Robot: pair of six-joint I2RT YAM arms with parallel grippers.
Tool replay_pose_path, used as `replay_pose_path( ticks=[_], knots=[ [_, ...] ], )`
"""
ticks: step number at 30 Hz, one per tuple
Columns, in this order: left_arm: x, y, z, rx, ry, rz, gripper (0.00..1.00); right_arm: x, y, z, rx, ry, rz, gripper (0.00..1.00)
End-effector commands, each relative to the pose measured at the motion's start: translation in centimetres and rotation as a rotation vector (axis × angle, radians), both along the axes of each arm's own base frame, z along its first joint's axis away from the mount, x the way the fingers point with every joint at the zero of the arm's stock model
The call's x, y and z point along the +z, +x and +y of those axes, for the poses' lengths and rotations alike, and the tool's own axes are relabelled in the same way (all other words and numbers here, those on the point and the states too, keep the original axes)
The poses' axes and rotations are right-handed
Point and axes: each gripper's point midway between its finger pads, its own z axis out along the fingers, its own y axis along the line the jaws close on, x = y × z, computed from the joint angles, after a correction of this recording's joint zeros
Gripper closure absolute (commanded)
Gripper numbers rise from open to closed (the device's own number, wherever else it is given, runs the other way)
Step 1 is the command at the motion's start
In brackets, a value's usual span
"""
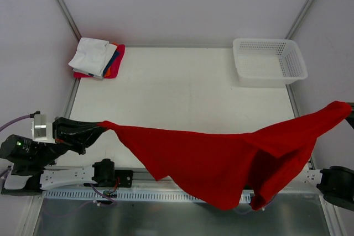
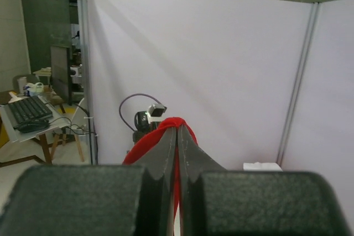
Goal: Fold and stack the t-shirts
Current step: Flatten out the tshirt
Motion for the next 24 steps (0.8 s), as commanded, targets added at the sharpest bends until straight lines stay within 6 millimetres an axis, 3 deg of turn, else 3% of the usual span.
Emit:
replay_pose_path(
  ticks=[1, 7, 8, 14, 24],
  knots=[
    [2.9, -0.5, 3.1, 0.0, -0.171, 0.014, 1.0, -0.5, 3.0, 1.6, -0.111, -0.016, 0.024, 1.0],
    [6.9, -3.2, 6.1, -0.068, -0.252, -0.068, 1.0, -2.8, 4.0, 3.2, -0.112, -0.091, 0.101, 1.0],
    [7.1, -3.2, 5.2, -0.071, -0.224, -0.065, 1.0, -3.3, 4.2, 3.2, -0.12, -0.099, 0.109, 1.0],
    [7.0, -3.9, 6.7, -0.009, -0.224, -0.061, 1.0, -4.4, 4.5, 0.9, -0.196, -0.089, 0.117, 1.0],
    [6.6, -5.4, 6.3, -0.036, -0.208, -0.044, 1.0, -5.3, 4.1, 0.8, -0.177, -0.109, 0.136, 1.0]
  ],
)
